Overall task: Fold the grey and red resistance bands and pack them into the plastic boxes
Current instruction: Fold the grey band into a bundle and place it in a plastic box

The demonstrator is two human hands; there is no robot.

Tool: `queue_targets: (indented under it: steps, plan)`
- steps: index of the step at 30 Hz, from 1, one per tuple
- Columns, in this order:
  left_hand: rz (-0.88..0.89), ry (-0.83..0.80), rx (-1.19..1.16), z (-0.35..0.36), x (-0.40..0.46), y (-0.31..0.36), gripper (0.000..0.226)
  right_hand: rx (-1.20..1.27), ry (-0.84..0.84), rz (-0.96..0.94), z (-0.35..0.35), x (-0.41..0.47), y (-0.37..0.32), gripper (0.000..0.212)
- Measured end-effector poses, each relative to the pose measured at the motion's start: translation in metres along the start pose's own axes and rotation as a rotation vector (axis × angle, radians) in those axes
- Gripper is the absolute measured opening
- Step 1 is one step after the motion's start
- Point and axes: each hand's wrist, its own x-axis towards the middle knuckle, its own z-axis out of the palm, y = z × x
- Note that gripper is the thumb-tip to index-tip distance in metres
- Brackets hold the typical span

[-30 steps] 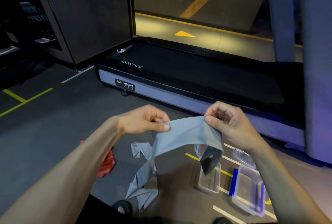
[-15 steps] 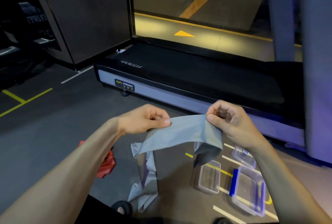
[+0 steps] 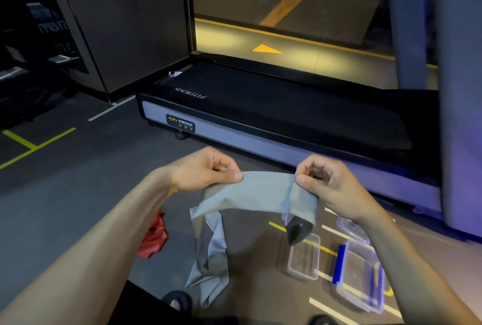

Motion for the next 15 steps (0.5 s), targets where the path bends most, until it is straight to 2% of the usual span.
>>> queue_targets:
  steps: [5, 7, 11, 15]
  plan:
    - [0.035, 0.135, 0.252, 0.0, 0.005, -0.008, 0.009, -0.004, -0.014, 0.007, 0.003, 0.0, 0.003, 0.007]
    - [0.075, 0.164, 0.258, 0.001, 0.005, -0.006, 0.007, -0.023, -0.021, 0.01, 0.006, 0.0, 0.006, 0.005]
    - [0.105, 0.041, 0.137, 0.007, 0.0, 0.003, 0.01, -0.019, -0.097, 0.028, 0.006, -0.002, 0.009, 0.007]
    - [0.101, -0.027, 0.113, 0.01, 0.001, 0.004, 0.016, -0.004, -0.206, 0.033, 0.01, -0.001, 0.007, 0.007]
